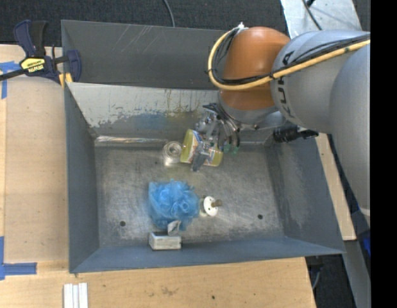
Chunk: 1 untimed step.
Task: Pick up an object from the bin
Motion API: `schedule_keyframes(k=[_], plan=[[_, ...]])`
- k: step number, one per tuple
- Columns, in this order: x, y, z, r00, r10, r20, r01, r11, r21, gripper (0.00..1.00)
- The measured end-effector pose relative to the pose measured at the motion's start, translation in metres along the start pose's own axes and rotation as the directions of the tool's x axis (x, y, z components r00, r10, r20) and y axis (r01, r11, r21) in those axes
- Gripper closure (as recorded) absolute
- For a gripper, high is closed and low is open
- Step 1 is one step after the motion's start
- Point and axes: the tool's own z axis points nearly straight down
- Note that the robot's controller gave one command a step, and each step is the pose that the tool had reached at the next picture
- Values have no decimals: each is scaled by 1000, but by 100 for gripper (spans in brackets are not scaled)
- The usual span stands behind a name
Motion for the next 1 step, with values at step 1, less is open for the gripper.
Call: schedule_keyframes(k=[1], plan=[[-1, -1, -17, 1000, -22, -4, 22, 1000, 1, 100]])
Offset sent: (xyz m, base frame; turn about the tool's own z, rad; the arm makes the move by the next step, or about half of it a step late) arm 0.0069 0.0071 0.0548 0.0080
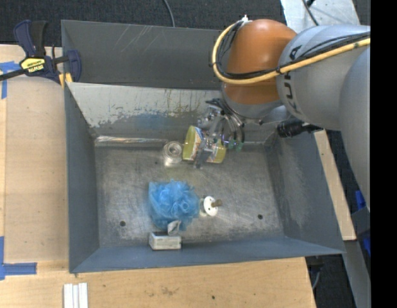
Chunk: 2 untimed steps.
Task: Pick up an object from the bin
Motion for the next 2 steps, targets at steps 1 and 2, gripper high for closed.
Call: schedule_keyframes(k=[1, 2], plan=[[-4, 7, -35, 1000, 27, 0, -27, 1000, -1, 100], [-3, 7, -44, 1000, 29, -2, -29, 1000, -1, 100]])
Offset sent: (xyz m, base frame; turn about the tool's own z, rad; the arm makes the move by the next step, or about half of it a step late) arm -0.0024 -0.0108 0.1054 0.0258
